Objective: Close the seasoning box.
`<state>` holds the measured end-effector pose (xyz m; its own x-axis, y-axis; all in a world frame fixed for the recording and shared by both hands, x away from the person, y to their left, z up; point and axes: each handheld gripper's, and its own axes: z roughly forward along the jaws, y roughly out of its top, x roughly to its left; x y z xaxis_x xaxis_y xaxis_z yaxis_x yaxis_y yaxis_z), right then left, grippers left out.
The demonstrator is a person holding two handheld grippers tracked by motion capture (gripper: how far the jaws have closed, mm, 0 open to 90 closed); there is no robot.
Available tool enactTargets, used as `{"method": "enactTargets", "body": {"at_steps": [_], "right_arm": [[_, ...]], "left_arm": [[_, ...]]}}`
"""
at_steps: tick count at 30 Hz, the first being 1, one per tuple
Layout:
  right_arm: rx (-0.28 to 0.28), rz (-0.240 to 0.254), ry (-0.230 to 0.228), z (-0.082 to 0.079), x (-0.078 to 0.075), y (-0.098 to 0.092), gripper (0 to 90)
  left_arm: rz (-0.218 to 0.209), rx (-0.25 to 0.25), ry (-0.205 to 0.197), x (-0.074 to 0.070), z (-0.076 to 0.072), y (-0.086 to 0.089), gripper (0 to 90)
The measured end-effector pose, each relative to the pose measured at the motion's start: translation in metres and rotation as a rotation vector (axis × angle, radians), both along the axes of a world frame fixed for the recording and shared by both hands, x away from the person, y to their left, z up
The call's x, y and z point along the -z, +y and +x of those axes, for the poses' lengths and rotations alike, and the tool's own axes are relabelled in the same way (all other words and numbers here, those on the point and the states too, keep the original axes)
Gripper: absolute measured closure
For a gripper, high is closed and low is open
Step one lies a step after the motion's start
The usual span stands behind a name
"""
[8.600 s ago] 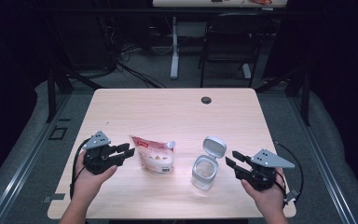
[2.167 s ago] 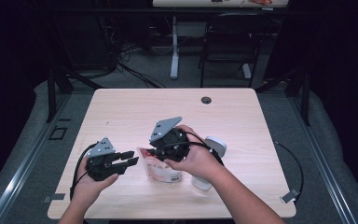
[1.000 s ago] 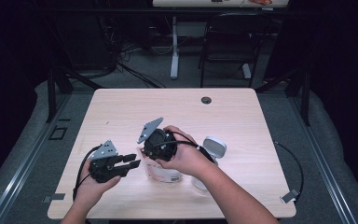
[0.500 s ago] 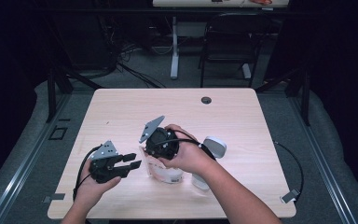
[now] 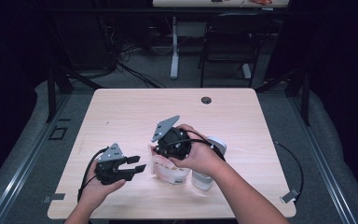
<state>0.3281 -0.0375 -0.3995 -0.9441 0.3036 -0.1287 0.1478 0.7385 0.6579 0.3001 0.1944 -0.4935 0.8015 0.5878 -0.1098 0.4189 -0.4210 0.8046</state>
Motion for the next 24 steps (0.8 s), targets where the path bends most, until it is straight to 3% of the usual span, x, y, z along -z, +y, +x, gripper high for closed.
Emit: {"method": "enactTargets", "body": {"at_steps": [2, 5, 9, 14, 24], "right_arm": [[-0.004, -0.003, -0.002, 0.000, 0.000, -0.001, 90.0], [-0.003, 0.005, -0.002, 0.000, -0.001, -0.004, 90.0], [-0.009, 0.010, -0.003, -0.001, -0.003, -0.006, 90.0], [-0.025, -0.008, -0.012, -0.004, -0.001, -0.004, 90.0], [-0.041, 0.001, -0.006, -0.005, 0.000, -0.003, 90.0]], "left_arm": [[0.006, 0.008, -0.010, 0.005, 0.001, -0.003, 53.6], [0.013, 0.036, 0.008, 0.013, 0.002, -0.008, 50.7], [0.022, 0.075, -0.012, 0.023, 0.004, -0.013, 43.2], [0.034, 0.124, 0.005, 0.041, 0.010, -0.018, 41.6], [0.051, 0.180, 0.015, 0.054, 0.014, -0.028, 40.9]]}}
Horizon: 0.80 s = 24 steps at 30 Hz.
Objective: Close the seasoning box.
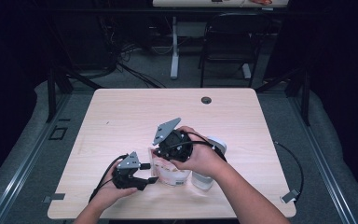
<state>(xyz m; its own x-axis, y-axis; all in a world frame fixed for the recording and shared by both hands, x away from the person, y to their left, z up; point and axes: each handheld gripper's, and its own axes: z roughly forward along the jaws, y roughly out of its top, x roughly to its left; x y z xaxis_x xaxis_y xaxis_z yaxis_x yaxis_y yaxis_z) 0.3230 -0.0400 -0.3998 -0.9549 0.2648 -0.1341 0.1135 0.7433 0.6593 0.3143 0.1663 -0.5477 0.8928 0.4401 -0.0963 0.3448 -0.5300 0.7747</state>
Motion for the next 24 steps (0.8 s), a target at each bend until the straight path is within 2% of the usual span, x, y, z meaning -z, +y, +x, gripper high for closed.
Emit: {"method": "enactTargets", "body": {"at_steps": [4, 6, 9, 11, 18, 24], "right_arm": [[-0.002, -0.002, 0.000, 0.000, 0.000, 0.000, 90.0], [-0.004, -0.006, -0.001, 0.001, 0.000, 0.000, 90.0], [-0.004, -0.002, -0.002, 0.001, 0.000, 0.000, 90.0], [-0.008, -0.004, 0.001, 0.001, 0.000, 0.000, 90.0], [-0.014, 0.002, 0.005, 0.000, 0.001, 0.000, 90.0], [-0.016, 0.002, 0.007, 0.000, 0.001, 0.001, 90.0]], "left_arm": [[-0.013, 0.023, 0.019, 0.005, 0.003, -0.006, 41.3], [-0.041, 0.046, 0.025, 0.008, 0.005, -0.009, 41.6], [-0.052, 0.063, 0.027, 0.010, 0.006, -0.011, 41.7], [-0.074, 0.081, 0.036, 0.013, 0.008, -0.013, 41.6], [-0.094, 0.108, 0.035, 0.016, 0.009, -0.016, 39.9], [-0.090, 0.113, 0.034, 0.017, 0.009, -0.018, 40.2]]}}
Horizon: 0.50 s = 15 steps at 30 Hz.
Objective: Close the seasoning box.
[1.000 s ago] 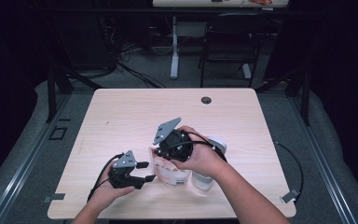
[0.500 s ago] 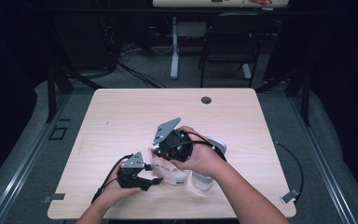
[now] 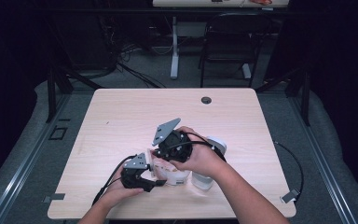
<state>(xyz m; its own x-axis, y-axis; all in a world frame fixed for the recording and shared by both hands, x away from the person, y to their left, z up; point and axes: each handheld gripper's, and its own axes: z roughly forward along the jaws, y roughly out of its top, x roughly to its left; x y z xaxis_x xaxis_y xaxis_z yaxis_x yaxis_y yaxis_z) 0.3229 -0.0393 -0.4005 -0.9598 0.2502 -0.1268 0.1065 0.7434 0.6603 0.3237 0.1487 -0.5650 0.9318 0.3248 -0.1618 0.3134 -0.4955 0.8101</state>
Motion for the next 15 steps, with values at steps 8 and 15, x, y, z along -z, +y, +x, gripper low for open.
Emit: {"method": "enactTargets", "body": {"at_steps": [8, 15], "right_arm": [[0.002, 0.012, 0.008, -0.001, 0.000, 0.000, 90.0], [0.002, 0.040, -0.008, -0.005, -0.008, -0.001, 90.0]], "left_arm": [[0.033, -0.001, -0.022, -0.005, -0.002, 0.003, 49.5], [0.034, -0.007, -0.038, -0.014, -0.006, 0.009, 55.4]]}}
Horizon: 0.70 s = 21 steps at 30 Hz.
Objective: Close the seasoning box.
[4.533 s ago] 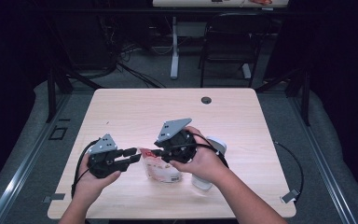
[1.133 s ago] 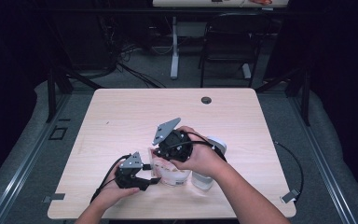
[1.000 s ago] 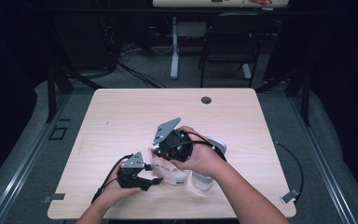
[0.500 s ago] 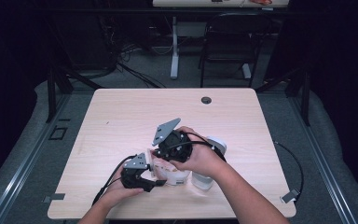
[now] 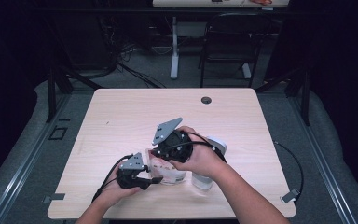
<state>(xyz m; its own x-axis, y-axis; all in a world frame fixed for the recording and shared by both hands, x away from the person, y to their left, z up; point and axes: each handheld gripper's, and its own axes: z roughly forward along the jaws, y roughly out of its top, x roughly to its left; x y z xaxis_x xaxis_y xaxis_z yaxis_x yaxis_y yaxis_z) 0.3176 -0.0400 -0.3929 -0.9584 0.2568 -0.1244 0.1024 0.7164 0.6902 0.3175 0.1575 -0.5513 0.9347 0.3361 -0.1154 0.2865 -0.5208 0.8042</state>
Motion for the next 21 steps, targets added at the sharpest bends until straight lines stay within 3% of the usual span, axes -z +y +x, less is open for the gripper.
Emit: {"method": "enactTargets", "body": {"at_steps": [12, 21], "right_arm": [[-0.009, 0.026, -0.009, -0.003, -0.008, -0.005, 90.0], [-0.008, 0.050, -0.020, -0.010, -0.015, -0.010, 90.0]], "left_arm": [[0.053, -0.016, -0.014, -0.017, -0.008, 0.002, 62.6], [0.088, 0.008, -0.030, -0.031, -0.013, 0.004, 64.3]]}}
